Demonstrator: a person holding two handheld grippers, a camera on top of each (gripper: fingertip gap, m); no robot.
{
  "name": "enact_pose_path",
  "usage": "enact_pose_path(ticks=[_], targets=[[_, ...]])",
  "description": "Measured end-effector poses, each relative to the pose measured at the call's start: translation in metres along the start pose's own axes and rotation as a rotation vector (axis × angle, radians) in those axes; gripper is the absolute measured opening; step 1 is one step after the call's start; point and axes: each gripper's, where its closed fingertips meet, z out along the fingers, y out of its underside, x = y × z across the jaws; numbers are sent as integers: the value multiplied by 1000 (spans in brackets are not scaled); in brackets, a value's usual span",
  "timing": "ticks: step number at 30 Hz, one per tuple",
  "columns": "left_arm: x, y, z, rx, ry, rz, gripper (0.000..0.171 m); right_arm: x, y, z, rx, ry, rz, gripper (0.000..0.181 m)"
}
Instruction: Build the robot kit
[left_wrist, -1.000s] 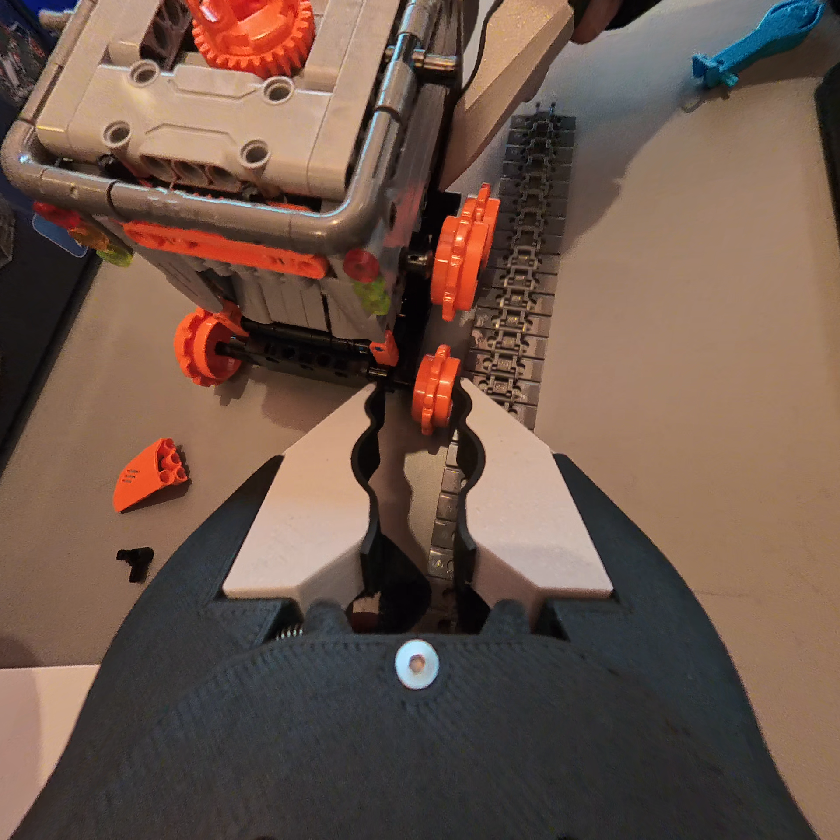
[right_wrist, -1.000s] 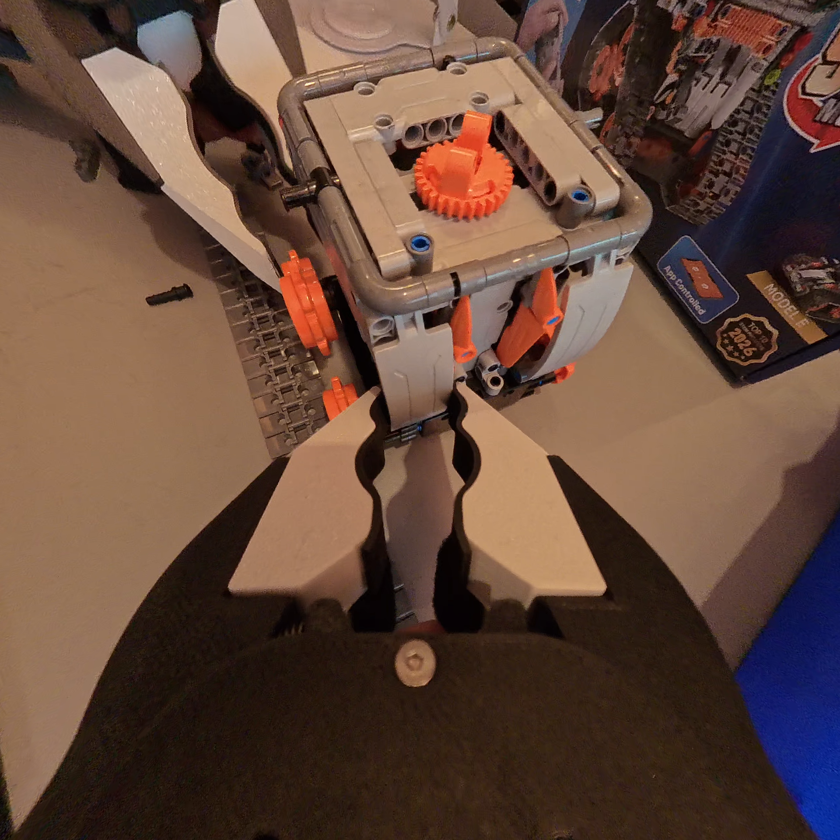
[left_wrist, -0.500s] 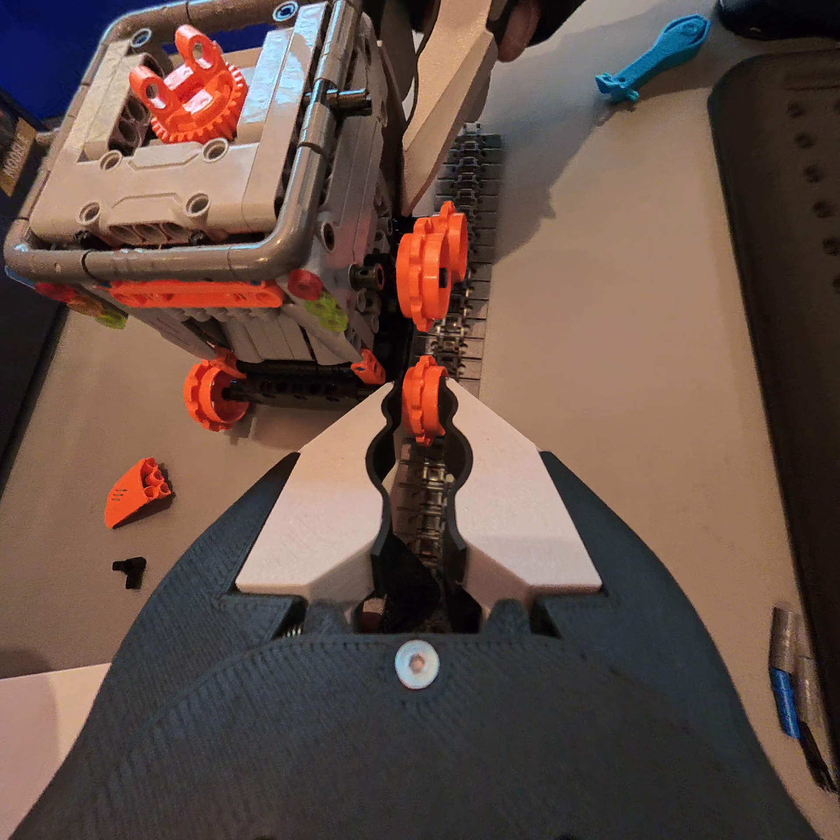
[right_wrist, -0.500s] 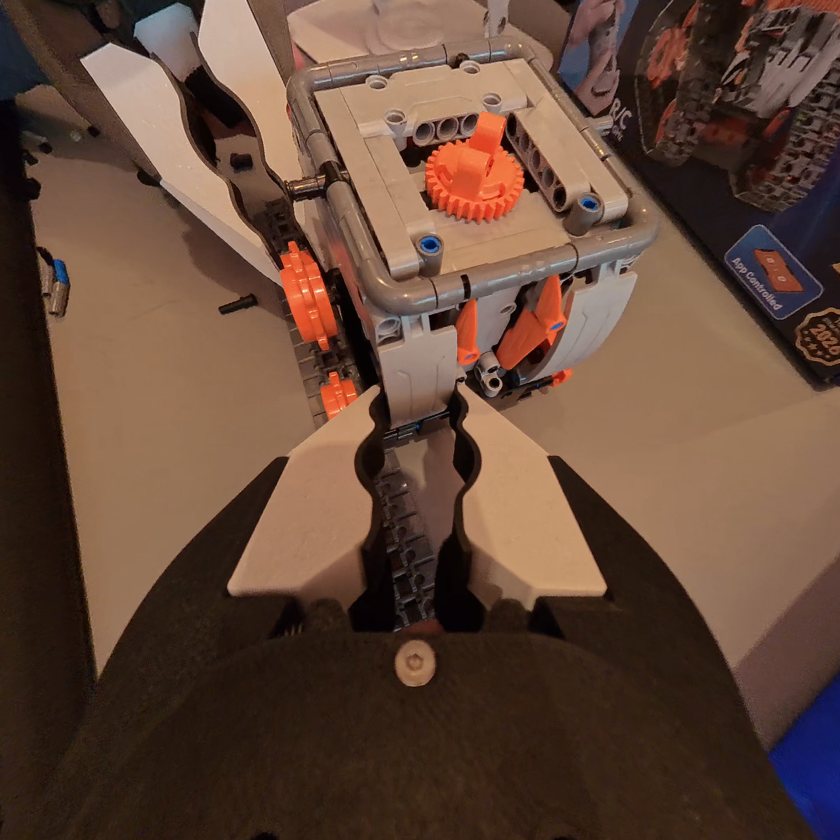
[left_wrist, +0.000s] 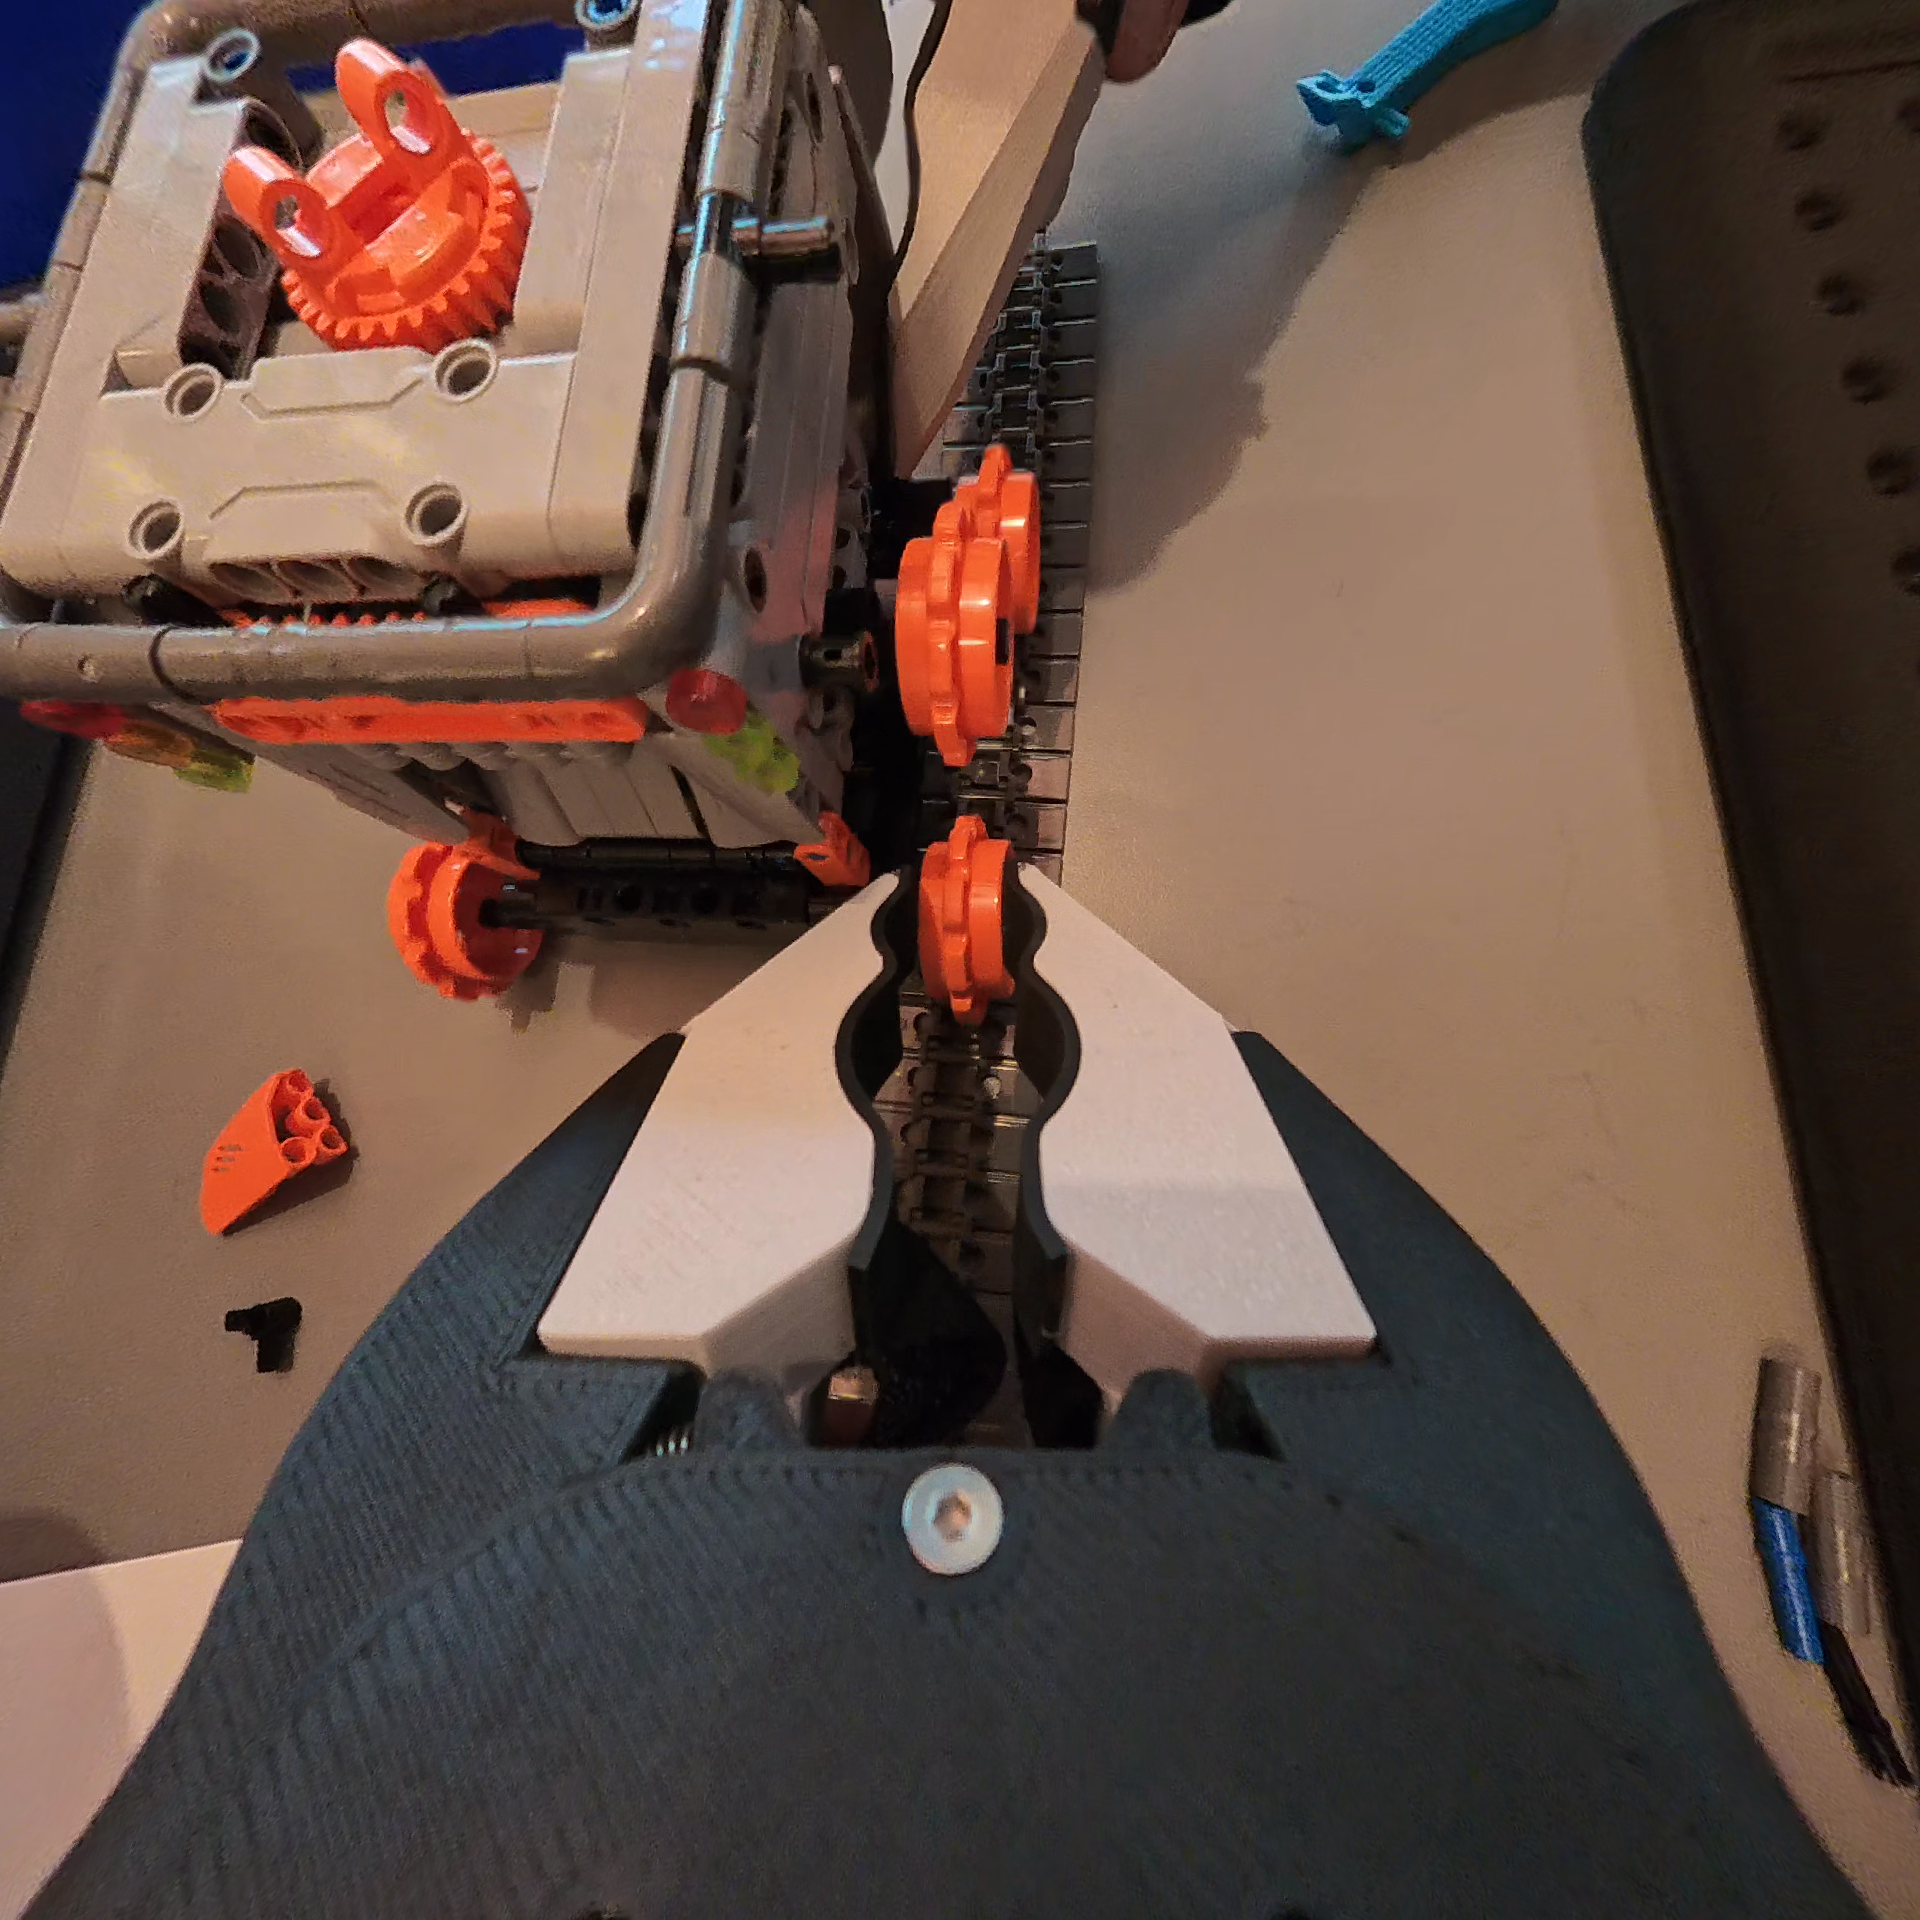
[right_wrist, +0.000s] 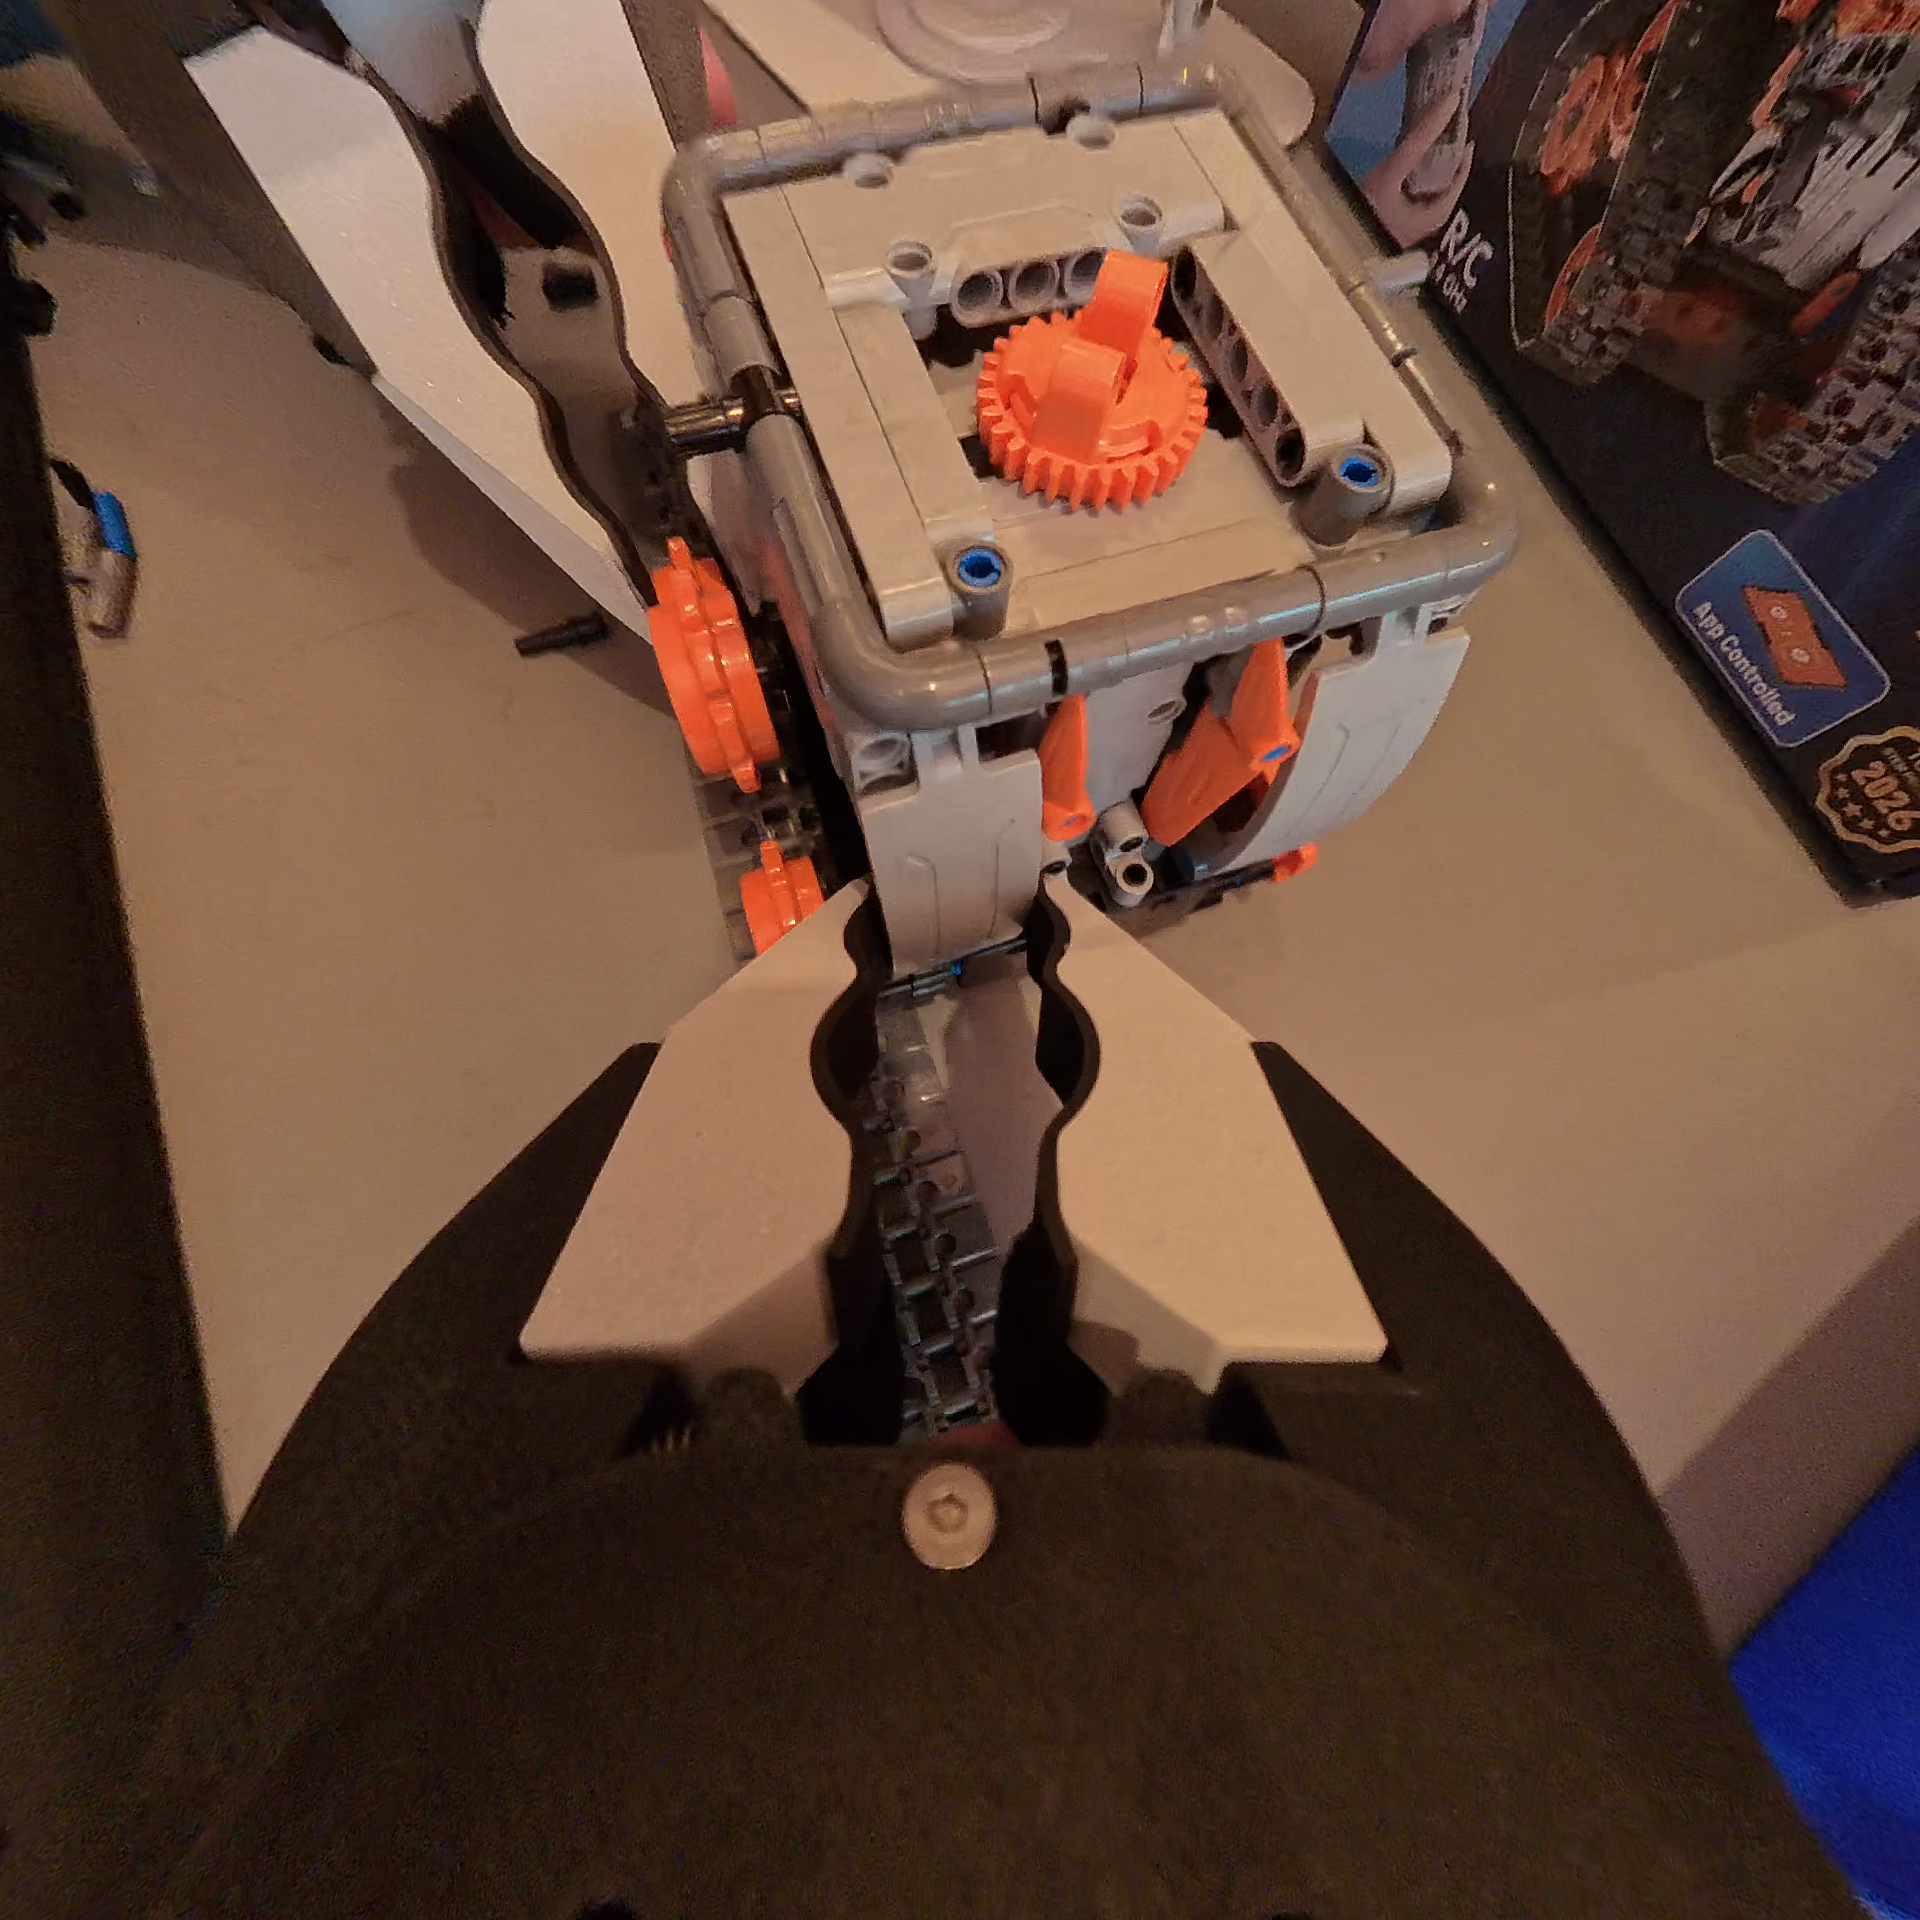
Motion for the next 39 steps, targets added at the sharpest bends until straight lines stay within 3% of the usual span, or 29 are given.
enact_pose_path(ticks=[19,20,21,27,32,34,39], targets=[[-1,-2,10,-30,-22,16,16,3,9,-3,-7,-6,16,24],[-2,-1,8,-31,-23,7,17,2,11,-4,-16,-6,9,30],[-6,2,4,-44,-40,-4,22,3,13,-6,-24,3,5,38],[-7,25,-28,-101,-23,-45,42,10,34,-31,-86,42,13,46],[0,72,-41,-274,-34,-12,54,-3,66,-42,-216,19,-41,43],[-2,88,-42,-331,-57,2,53,-7,74,-40,-254,16,-62,38],[-9,85,-40,-292,-96,35,42,-12,59,-34,-181,24,-108,30]])
